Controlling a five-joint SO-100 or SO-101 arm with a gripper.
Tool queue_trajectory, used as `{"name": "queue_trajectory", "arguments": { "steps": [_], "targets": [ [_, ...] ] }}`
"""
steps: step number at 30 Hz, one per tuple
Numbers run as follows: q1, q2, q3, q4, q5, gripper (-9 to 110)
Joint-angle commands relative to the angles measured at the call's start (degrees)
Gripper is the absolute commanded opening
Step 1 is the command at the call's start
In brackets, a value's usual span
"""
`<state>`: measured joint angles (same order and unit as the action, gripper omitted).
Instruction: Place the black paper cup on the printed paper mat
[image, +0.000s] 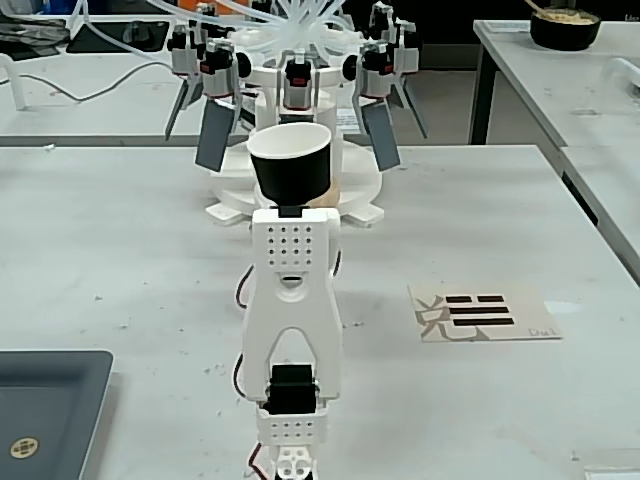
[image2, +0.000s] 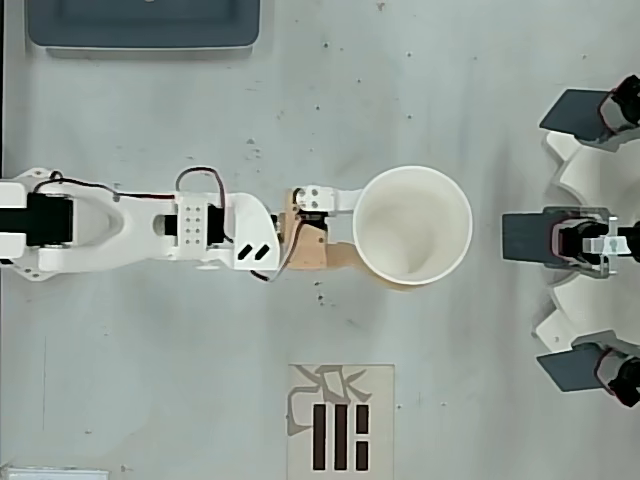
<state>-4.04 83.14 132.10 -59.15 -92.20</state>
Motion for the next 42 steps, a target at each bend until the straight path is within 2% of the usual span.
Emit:
{"name": "queue_trajectory", "arguments": {
  "steps": [1,25,42],
  "targets": [
    [0.53,8.00,3.08,-1.85,0.09,10],
    [0.79,33.22,36.12,-8.88,7.91,11],
    [4.22,41.75,46.85,-13.01,6.15,6]
  ]
}}
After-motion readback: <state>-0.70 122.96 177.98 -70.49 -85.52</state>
